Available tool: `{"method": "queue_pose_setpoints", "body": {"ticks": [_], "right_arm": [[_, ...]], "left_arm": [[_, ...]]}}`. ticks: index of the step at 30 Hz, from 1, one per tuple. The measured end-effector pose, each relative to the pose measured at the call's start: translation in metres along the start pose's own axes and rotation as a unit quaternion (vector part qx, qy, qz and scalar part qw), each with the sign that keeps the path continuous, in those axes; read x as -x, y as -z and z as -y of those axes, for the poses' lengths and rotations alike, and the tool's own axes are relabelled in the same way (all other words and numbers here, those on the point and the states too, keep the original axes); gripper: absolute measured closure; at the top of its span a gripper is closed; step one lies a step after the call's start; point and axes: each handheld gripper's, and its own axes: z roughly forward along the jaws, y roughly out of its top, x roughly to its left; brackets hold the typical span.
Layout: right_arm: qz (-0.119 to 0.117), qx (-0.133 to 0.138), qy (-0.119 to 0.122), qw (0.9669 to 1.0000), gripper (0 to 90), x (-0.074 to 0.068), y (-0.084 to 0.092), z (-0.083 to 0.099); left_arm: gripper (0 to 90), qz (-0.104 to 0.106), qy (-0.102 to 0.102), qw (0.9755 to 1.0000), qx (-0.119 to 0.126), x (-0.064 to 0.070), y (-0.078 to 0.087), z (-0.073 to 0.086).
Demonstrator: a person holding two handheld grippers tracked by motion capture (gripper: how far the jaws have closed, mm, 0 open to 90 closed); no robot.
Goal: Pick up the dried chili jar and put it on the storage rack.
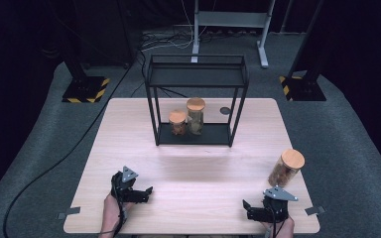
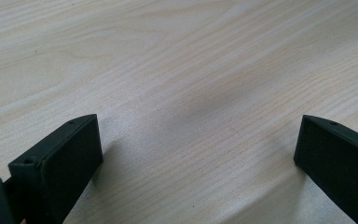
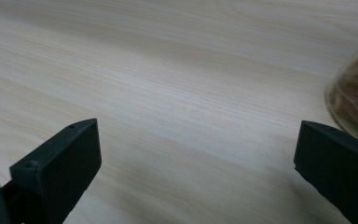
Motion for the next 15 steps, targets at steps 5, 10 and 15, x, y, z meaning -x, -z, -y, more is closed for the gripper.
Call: {"method": "queue_pose_setpoints", "body": {"ticks": [5,10,15], "right_arm": [[0.021,-0.004,-0.011,0.9997,0.0,0.01,0.007,0.002],[0.041,-0.005,-0.025,0.9988,0.0,0.021,0.014,0.004],[0.063,-0.012,-0.034,0.9974,0.0,0.033,0.018,0.003]], "left_arm": [[0.2,0.0,0.0,1.0,0.0,0.0,0.0,0.0],[0.2,0.0,0.0,1.0,0.0,0.0,0.0,0.0],[0.2,0.0,0.0,1.0,0.0,0.0,0.0,0.0]]}}
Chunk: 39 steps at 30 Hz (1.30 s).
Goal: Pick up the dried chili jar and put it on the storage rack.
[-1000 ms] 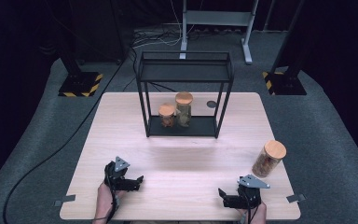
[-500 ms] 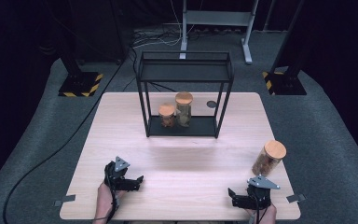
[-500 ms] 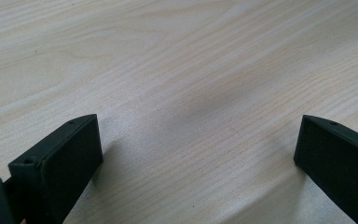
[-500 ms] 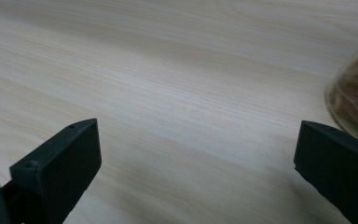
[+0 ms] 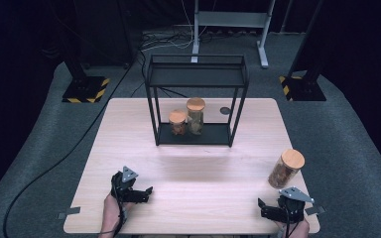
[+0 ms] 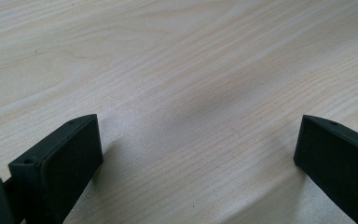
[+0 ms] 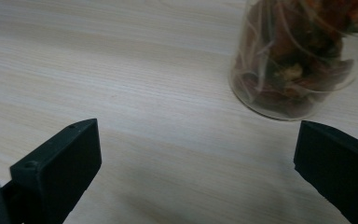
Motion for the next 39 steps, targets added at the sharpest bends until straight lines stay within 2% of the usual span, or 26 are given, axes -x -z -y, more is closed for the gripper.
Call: {"method": "queue_pose_setpoints", "body": {"ticks": [8,12,23,34,39], "right_arm": [[0.023,0.006,-0.006,0.9997,0.0,0.01,-0.001,-0.008],[0.028,0.014,-0.012,0.9994,0.0,0.016,-0.002,-0.015],[0.039,0.032,-0.009,0.9987,0.0,0.029,-0.005,-0.04],[0.016,0.08,0.004,0.9967,0.0,0.043,-0.001,-0.061],[0.004,0.111,0.011,0.9937,0.0,0.046,0.001,-0.069]], "left_arm": [[0.2,0.0,0.0,1.0,0.0,0.0,0.0,0.0],[0.2,0.0,0.0,1.0,0.0,0.0,0.0,0.0],[0.2,0.0,0.0,1.0,0.0,0.0,0.0,0.0],[0.2,0.0,0.0,1.0,0.0,0.0,0.0,0.0],[0.2,0.0,0.0,1.0,0.0,0.0,0.0,0.0]]}}
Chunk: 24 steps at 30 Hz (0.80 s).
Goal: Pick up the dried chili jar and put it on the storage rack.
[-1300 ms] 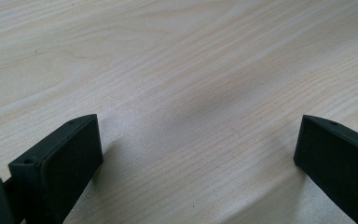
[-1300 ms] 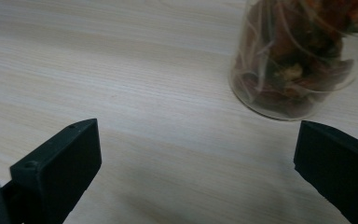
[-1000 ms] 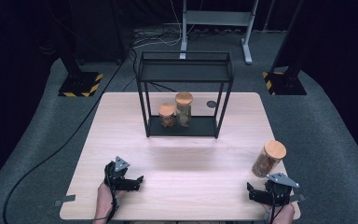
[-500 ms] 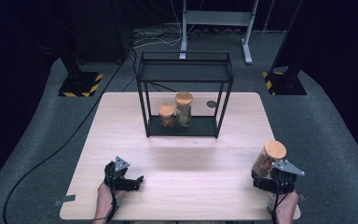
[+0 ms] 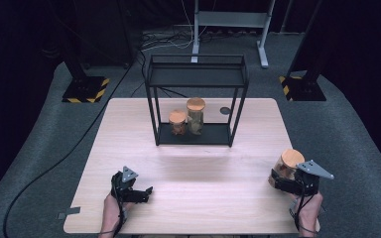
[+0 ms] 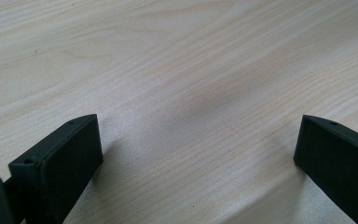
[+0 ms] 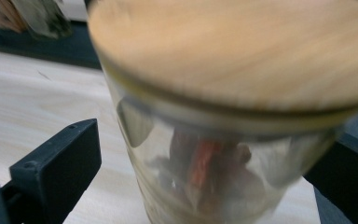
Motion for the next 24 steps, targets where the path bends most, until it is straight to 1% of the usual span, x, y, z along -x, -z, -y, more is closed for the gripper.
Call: {"method": "queue_pose_setpoints", "body": {"ticks": [4,13,17,19,24], "right_arm": [[-0.004,0.02,0.003,0.9998,0.0,0.002,0.0,-0.004],[-0.006,0.042,0.018,0.9989,0.0,0.0,-0.003,-0.011],[-0.006,0.054,0.014,0.9984,0.0,0.0,-0.002,-0.012],[0.002,0.064,0.008,0.9979,0.2,0.0,0.0,-0.011],[-0.002,0.082,-0.004,0.9966,4.3,0.003,0.002,-0.007]], "left_arm": [[0.2,0.0,0.0,1.0,0.0,0.0,0.0,0.0],[0.2,0.0,0.0,1.0,0.0,0.0,0.0,0.0],[0.2,0.0,0.0,1.0,0.0,0.0,0.0,0.0],[0.2,0.0,0.0,1.0,0.0,0.0,0.0,0.0],[0.2,0.0,0.0,1.0,0.0,0.0,0.0,0.0]]}}
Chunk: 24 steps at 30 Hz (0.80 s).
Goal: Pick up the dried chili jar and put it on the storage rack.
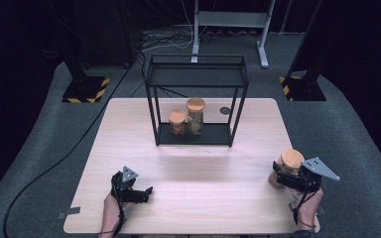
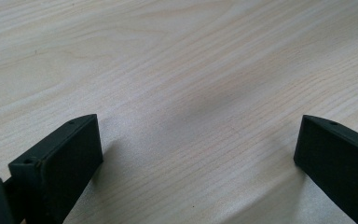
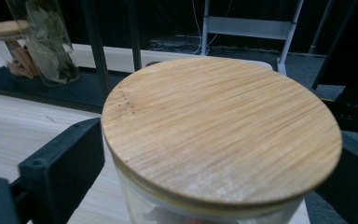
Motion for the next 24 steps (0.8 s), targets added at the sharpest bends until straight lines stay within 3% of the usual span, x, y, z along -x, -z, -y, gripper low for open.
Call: {"method": "queue_pose_setpoints", "body": {"ticks": [8,24], "right_arm": [[-0.016,0.019,-0.026,0.9993,22.7,0.0057,0.002,0.0072],[-0.007,0.034,-0.018,0.9992,24.3,-0.002,0.0063,0.0088]], "left_arm": [[0.2,0.0,0.0,1.0,0.0,0.0,0.0,0.0],[0.2,0.0,0.0,1.0,0.0,0.0,0.0,0.0]]}}
